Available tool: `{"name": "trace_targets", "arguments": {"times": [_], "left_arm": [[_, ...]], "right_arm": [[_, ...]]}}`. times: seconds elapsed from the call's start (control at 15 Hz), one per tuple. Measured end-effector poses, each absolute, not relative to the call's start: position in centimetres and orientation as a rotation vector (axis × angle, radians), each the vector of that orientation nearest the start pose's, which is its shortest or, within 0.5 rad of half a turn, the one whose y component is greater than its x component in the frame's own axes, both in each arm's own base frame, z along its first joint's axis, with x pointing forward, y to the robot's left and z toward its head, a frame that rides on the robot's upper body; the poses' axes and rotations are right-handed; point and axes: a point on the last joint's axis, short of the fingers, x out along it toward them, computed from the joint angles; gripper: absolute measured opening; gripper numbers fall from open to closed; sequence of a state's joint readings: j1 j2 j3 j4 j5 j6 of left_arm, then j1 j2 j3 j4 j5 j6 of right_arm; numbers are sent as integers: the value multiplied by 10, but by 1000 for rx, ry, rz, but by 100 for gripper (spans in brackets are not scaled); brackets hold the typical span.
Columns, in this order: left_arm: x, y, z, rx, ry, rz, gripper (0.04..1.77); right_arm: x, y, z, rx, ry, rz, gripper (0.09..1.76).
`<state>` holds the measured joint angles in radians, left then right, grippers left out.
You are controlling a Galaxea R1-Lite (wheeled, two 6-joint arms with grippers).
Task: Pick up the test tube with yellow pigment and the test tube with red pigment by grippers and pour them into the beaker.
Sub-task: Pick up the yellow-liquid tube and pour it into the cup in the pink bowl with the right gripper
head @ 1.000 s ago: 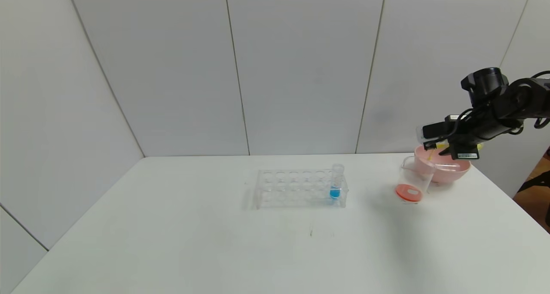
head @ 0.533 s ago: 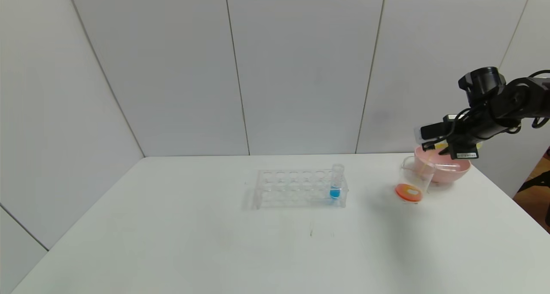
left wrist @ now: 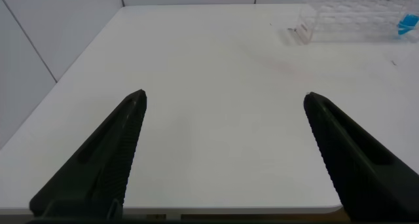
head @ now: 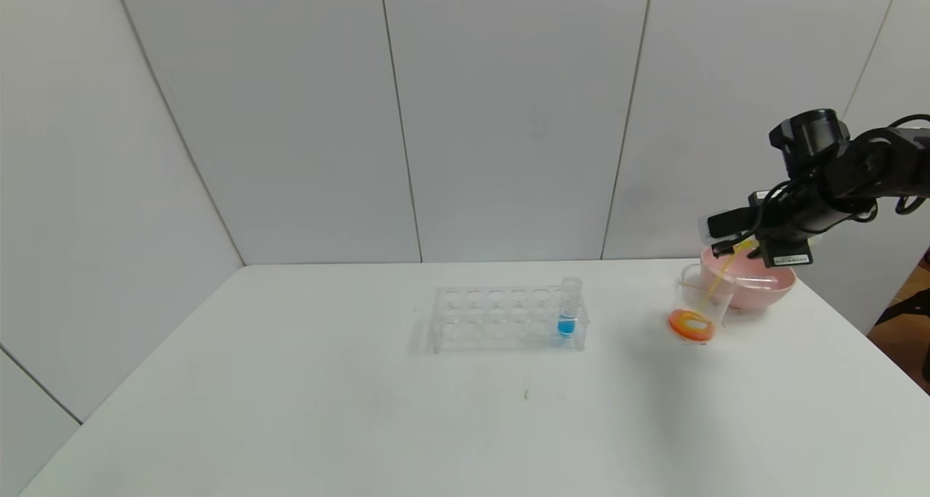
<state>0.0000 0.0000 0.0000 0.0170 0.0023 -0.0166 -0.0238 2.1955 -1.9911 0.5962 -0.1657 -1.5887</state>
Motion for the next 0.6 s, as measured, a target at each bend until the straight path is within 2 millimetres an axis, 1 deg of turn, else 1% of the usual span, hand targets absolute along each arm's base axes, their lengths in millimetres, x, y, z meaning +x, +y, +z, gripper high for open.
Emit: {"name": "trace_targets", "arguments": {"times": [0.27,0.6], "left_arm": [[-23,0,74,-17,17,3,172],[-23,0,74,-17,17,2,172]], "right_arm": [[431,-5,209,-1560,780,503,59],[425,7,207,-1604,886,480,59]]}}
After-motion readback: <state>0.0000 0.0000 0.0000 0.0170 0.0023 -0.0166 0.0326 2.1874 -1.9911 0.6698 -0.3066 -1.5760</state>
